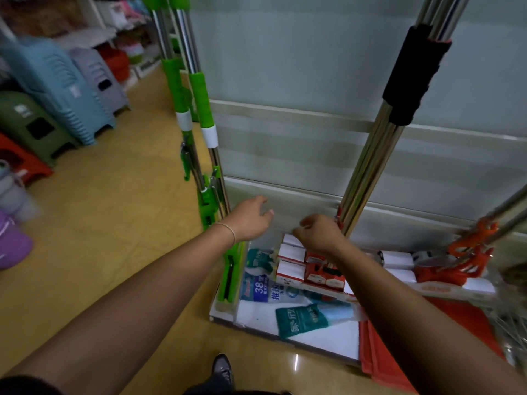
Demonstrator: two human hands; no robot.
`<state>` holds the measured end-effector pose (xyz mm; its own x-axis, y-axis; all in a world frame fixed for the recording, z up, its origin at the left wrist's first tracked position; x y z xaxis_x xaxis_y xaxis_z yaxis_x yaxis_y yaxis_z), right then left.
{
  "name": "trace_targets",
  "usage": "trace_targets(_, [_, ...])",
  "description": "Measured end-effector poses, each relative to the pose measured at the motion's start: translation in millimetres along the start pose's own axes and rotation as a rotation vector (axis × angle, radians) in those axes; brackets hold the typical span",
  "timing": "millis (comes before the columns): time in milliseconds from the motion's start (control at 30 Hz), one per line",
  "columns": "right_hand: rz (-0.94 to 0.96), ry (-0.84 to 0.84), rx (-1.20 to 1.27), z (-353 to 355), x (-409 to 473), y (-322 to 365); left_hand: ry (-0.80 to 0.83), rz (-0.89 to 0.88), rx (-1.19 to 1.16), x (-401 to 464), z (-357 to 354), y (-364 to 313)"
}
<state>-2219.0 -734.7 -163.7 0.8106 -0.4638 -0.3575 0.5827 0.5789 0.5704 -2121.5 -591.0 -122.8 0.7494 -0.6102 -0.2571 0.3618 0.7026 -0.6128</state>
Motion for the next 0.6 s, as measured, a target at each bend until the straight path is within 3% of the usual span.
trace_targets(167, [0.090, -0.013, -0.096, -15.5, 9.1, 53.2, -0.113, 0.020, -0.025, -1.0, 33.9, 25.9])
trace_targets(300, [0.121, -0.038, -0.064, -30.4, 17.0, 99.6, -0.140, -0.060, 0.034, -3.8, 59.2, 40.5])
trace_targets(600, [0.097, -0.160, -0.072, -61.1, 41.1, 190.1, -0.213, -0.157, 0.023, 15.9, 139.4, 103.0])
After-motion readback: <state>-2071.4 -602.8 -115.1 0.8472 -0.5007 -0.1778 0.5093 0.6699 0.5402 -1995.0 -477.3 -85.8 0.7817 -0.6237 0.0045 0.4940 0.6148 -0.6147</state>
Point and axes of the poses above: each hand's wrist, its own x-axis towards the middle knuckle, its own z-axis out of the back of the hand, y = z × x, the point moved 4 cm from there along x, towards the middle knuckle, and after that the axes turned 7 degrees about -x, right-handed, at the moved point
